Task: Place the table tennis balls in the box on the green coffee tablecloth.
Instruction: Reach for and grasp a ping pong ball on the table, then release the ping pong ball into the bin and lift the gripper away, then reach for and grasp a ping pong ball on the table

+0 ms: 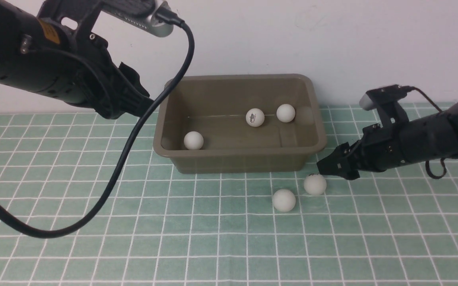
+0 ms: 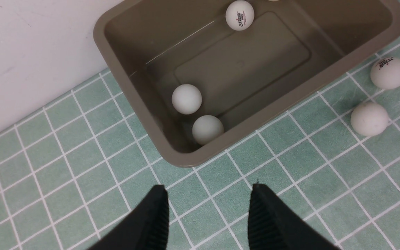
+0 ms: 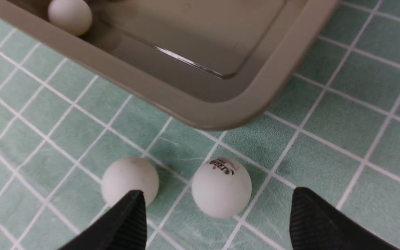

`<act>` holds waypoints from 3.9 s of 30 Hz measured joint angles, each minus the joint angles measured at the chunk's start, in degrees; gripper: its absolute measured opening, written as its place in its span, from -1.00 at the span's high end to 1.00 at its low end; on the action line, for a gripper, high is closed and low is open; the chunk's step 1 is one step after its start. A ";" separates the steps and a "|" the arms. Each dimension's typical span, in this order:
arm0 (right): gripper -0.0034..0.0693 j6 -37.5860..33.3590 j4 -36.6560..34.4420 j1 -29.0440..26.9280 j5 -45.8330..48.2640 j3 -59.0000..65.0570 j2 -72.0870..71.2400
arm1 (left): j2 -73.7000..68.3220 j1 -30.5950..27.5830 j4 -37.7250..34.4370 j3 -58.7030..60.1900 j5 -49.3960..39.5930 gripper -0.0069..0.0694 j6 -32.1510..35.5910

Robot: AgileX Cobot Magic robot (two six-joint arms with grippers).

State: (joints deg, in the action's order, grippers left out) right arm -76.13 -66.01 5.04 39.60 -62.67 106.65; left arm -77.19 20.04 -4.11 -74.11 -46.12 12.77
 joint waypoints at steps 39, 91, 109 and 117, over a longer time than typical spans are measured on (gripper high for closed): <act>0.00 8.38 9.77 -4.84 -4.32 -2.62 0.09 | 0.00 0.00 0.00 0.00 -0.06 0.06 0.56; -0.43 22.93 19.76 -2.16 5.31 -0.24 -26.77 | 0.00 0.00 -0.03 0.00 -1.73 0.06 1.53; -0.42 31.43 13.41 22.56 -22.87 13.02 -14.51 | 0.00 0.00 -1.26 0.00 -1.40 0.06 2.06; -0.42 28.87 6.10 23.20 -27.04 12.38 -5.20 | 0.00 0.00 -1.30 0.00 -1.40 0.06 2.07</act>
State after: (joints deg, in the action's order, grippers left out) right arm -47.27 -59.92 28.25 12.56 -50.28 101.45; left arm -77.19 20.04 -5.40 -74.11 -47.52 14.84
